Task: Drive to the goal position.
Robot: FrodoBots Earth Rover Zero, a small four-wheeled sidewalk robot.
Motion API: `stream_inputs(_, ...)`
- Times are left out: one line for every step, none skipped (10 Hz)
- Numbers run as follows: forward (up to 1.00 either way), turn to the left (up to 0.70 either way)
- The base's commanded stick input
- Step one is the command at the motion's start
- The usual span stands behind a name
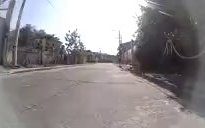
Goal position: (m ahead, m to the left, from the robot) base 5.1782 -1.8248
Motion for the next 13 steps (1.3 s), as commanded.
stream_inputs(1.00,0.00)
stream_inputs(1.00,0.00)
stream_inputs(1.00,0.00)
stream_inputs(1.00,0.00)
stream_inputs(1.00,0.00)
stream_inputs(1.00,0.00)
stream_inputs(1.00,0.00)
stream_inputs(1.00,0.00)
stream_inputs(1.00,-0.19)
stream_inputs(1.00,-0.40)
stream_inputs(1.00,-0.40)
stream_inputs(1.00,-0.40)
stream_inputs(1.00,-0.40)
